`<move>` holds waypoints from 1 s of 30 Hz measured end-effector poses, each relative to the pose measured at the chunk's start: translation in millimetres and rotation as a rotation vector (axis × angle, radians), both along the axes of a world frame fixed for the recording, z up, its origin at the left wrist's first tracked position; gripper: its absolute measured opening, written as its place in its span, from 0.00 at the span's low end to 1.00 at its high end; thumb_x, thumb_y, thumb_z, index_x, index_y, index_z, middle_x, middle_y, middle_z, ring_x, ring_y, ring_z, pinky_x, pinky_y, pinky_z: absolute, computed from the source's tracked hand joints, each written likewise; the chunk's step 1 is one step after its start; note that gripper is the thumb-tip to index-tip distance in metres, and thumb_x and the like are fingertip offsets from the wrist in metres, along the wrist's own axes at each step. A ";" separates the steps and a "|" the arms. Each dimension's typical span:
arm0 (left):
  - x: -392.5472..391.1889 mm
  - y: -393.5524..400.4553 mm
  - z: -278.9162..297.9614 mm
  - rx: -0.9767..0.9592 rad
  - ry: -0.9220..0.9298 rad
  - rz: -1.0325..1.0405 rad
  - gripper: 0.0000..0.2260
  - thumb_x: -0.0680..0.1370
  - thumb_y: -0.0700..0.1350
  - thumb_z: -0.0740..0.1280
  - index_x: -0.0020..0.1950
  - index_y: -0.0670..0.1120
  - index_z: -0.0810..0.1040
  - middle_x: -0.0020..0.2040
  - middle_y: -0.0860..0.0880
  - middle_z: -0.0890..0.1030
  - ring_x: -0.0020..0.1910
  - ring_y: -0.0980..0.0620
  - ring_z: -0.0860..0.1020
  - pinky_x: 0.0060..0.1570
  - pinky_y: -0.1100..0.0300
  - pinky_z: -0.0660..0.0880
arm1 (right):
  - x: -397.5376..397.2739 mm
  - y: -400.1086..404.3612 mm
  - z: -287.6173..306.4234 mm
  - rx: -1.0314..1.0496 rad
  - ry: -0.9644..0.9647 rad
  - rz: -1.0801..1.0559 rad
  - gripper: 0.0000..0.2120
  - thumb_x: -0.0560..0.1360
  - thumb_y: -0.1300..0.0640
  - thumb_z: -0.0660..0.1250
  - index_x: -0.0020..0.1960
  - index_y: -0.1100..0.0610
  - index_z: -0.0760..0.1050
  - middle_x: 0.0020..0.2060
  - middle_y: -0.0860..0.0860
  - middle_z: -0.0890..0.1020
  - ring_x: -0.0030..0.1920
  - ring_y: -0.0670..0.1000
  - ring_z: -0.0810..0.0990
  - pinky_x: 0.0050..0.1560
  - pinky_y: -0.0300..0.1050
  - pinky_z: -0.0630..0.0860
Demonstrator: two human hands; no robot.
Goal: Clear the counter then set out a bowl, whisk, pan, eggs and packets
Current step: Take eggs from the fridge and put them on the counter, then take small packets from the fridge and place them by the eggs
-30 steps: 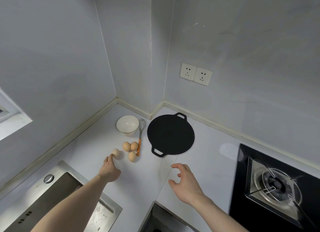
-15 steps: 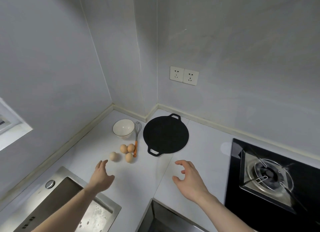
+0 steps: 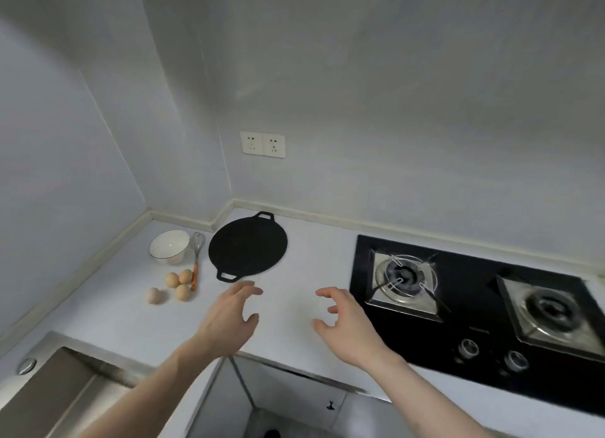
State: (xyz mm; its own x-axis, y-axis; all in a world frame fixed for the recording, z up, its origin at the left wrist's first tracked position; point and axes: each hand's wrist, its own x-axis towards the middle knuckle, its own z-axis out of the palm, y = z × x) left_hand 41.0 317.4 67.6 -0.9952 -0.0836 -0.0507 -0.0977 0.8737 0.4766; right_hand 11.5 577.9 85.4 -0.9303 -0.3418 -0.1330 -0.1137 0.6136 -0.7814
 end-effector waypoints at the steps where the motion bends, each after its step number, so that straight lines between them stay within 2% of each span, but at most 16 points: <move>1: 0.5 29.2 6.9 0.016 0.031 -0.061 0.20 0.77 0.46 0.67 0.69 0.55 0.73 0.75 0.58 0.66 0.72 0.53 0.69 0.70 0.60 0.66 | 9.5 22.5 2.4 -0.006 0.011 -0.033 0.23 0.77 0.49 0.69 0.70 0.42 0.68 0.67 0.40 0.69 0.62 0.42 0.74 0.61 0.40 0.75; 5: 5.8 139.0 26.5 0.073 0.095 -0.296 0.18 0.77 0.47 0.68 0.67 0.58 0.74 0.74 0.61 0.67 0.70 0.56 0.70 0.70 0.60 0.67 | 49.0 112.9 10.6 -0.042 0.027 -0.187 0.25 0.75 0.50 0.71 0.70 0.42 0.69 0.66 0.39 0.70 0.62 0.42 0.75 0.63 0.43 0.76; 8: 5.7 211.9 35.8 0.094 0.126 -0.441 0.19 0.77 0.46 0.69 0.67 0.56 0.75 0.72 0.60 0.68 0.69 0.58 0.70 0.69 0.66 0.64 | 76.0 174.1 16.1 -0.050 0.047 -0.293 0.25 0.75 0.50 0.72 0.70 0.43 0.70 0.65 0.39 0.71 0.61 0.42 0.75 0.63 0.42 0.76; 10: 3.8 261.4 39.2 0.088 0.132 -0.542 0.19 0.76 0.46 0.69 0.67 0.55 0.75 0.71 0.61 0.69 0.69 0.57 0.70 0.69 0.66 0.64 | 93.0 216.3 20.4 -0.058 0.061 -0.375 0.24 0.75 0.50 0.72 0.69 0.42 0.70 0.64 0.39 0.71 0.62 0.42 0.74 0.62 0.41 0.76; 14: -4.4 355.3 47.5 0.052 0.112 -0.752 0.20 0.77 0.49 0.68 0.69 0.58 0.73 0.74 0.62 0.66 0.73 0.59 0.66 0.72 0.63 0.64 | 121.4 298.3 27.0 -0.072 0.093 -0.568 0.24 0.76 0.51 0.72 0.69 0.42 0.70 0.64 0.38 0.71 0.62 0.41 0.74 0.53 0.31 0.73; 20: -22.0 498.3 66.2 0.024 0.151 -1.024 0.20 0.78 0.51 0.67 0.70 0.59 0.72 0.75 0.63 0.65 0.73 0.60 0.65 0.69 0.65 0.63 | 152.3 410.2 31.5 -0.075 0.125 -0.850 0.24 0.74 0.50 0.72 0.69 0.42 0.71 0.64 0.40 0.71 0.60 0.42 0.76 0.52 0.29 0.71; 28: -26.1 688.9 87.9 0.066 0.147 -1.367 0.19 0.79 0.51 0.66 0.70 0.57 0.72 0.74 0.63 0.65 0.74 0.60 0.64 0.72 0.62 0.64 | 203.7 543.1 55.0 0.010 0.152 -1.162 0.23 0.75 0.50 0.71 0.67 0.41 0.70 0.63 0.40 0.72 0.59 0.39 0.74 0.60 0.37 0.73; 30: -16.8 744.2 95.3 0.082 0.170 -1.468 0.20 0.77 0.49 0.68 0.69 0.56 0.73 0.73 0.63 0.66 0.72 0.61 0.65 0.71 0.62 0.65 | 222.4 578.0 61.6 0.034 0.176 -1.255 0.23 0.75 0.51 0.71 0.68 0.43 0.71 0.62 0.40 0.73 0.58 0.39 0.74 0.59 0.32 0.71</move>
